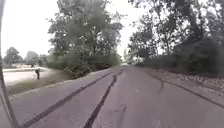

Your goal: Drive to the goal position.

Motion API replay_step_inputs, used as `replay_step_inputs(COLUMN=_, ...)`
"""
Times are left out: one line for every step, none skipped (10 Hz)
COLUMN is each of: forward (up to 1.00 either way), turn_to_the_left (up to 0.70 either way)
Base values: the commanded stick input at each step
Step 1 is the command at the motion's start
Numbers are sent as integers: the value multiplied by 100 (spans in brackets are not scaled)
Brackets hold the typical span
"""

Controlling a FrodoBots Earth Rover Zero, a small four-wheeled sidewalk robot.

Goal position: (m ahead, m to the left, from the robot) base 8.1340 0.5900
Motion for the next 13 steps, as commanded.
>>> replay_step_inputs(forward=70, turn_to_the_left=-16)
replay_step_inputs(forward=70, turn_to_the_left=-5)
replay_step_inputs(forward=70, turn_to_the_left=0)
replay_step_inputs(forward=70, turn_to_the_left=0)
replay_step_inputs(forward=70, turn_to_the_left=0)
replay_step_inputs(forward=70, turn_to_the_left=0)
replay_step_inputs(forward=70, turn_to_the_left=0)
replay_step_inputs(forward=70, turn_to_the_left=0)
replay_step_inputs(forward=70, turn_to_the_left=0)
replay_step_inputs(forward=70, turn_to_the_left=0)
replay_step_inputs(forward=70, turn_to_the_left=0)
replay_step_inputs(forward=70, turn_to_the_left=0)
replay_step_inputs(forward=70, turn_to_the_left=0)
